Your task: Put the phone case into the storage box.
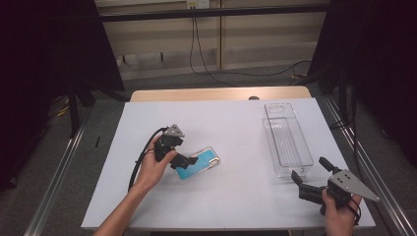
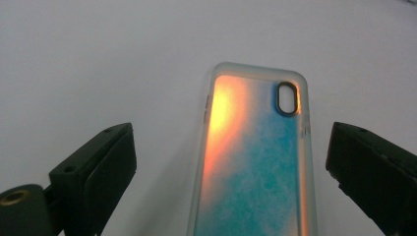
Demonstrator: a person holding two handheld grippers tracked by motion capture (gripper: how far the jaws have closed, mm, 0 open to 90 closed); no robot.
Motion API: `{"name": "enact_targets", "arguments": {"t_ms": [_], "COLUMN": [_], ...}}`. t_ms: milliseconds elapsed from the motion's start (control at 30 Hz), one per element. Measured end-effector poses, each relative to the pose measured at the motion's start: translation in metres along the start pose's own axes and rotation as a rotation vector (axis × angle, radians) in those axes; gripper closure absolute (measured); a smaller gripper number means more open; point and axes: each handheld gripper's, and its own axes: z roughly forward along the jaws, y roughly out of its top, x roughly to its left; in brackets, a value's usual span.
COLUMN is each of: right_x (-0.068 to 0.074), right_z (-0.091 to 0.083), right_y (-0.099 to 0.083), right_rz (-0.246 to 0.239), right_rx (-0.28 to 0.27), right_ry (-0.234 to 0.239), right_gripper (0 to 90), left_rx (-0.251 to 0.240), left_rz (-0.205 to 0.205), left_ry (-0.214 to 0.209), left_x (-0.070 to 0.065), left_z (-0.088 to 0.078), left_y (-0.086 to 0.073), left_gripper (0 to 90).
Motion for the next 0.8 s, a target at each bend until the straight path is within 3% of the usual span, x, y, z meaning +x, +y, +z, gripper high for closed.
{"name": "enact_targets", "arguments": {"t_ms": [300, 533, 800], "right_x": [0.0, 0.001, 0.001], "right_z": [0.0, 0.0, 0.0], "right_y": [0.0, 0.0, 0.0], "right_rz": [-0.003, -0.003, -0.009], "right_rx": [0.001, 0.0, 0.003], "right_ry": [0.002, 0.004, 0.009], "right_gripper": [0.0, 0.0, 0.0], "left_rx": [0.108, 0.169, 0.218], "left_rz": [0.018, 0.091, 0.102], "left_ry": [-0.043, -0.041, -0.071], "left_x": [-0.001, -0.005, -0.009], "left_z": [0.016, 0.02, 0.032], "left_y": [0.007, 0.008, 0.005], "left_gripper": [5.3, 6.0, 5.0]}}
